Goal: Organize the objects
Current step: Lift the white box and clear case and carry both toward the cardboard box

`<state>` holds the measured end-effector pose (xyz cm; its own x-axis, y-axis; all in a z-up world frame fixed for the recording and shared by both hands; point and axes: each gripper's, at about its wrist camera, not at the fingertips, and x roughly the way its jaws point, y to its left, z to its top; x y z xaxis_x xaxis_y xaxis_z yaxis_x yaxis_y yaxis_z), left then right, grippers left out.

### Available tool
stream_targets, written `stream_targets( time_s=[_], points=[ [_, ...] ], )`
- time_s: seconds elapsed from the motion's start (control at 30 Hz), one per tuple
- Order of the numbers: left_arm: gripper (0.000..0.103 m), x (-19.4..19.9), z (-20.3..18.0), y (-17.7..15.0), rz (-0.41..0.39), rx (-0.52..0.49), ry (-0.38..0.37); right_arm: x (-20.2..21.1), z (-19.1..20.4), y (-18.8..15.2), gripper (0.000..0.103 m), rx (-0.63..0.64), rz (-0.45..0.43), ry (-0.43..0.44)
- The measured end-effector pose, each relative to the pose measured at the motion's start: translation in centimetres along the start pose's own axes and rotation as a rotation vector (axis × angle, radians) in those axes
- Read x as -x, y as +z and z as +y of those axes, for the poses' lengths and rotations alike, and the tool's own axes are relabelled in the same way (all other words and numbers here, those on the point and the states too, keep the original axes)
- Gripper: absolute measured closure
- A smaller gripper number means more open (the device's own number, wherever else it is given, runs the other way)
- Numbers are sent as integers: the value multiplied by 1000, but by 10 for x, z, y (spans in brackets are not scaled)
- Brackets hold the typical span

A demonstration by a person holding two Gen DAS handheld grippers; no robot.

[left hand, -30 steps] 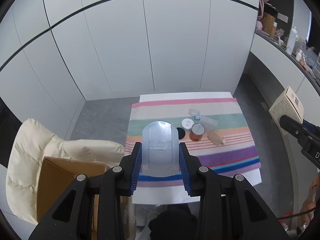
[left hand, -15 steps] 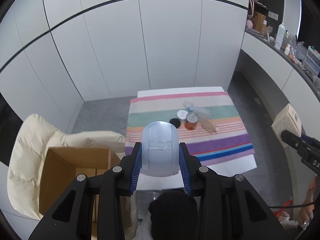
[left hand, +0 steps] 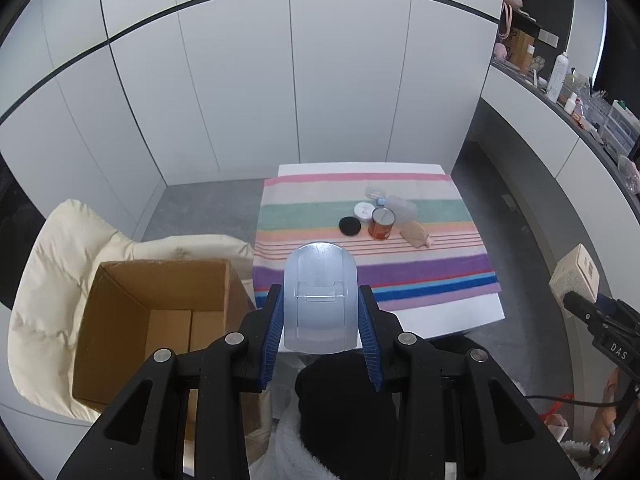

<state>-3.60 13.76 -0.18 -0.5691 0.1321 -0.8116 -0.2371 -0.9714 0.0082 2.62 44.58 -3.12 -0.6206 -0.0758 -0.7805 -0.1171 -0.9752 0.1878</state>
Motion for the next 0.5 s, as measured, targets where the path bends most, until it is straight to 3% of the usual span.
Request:
stream_targets(
  time_s=[0.2,0.5],
  points=[
    [66,4,11,-7,-12,12,38,-1,-3,1,43,-6,4,-10],
    [66,10,31,-17,-19,48,52,-6,27,2,43,56,15,20]
  ],
)
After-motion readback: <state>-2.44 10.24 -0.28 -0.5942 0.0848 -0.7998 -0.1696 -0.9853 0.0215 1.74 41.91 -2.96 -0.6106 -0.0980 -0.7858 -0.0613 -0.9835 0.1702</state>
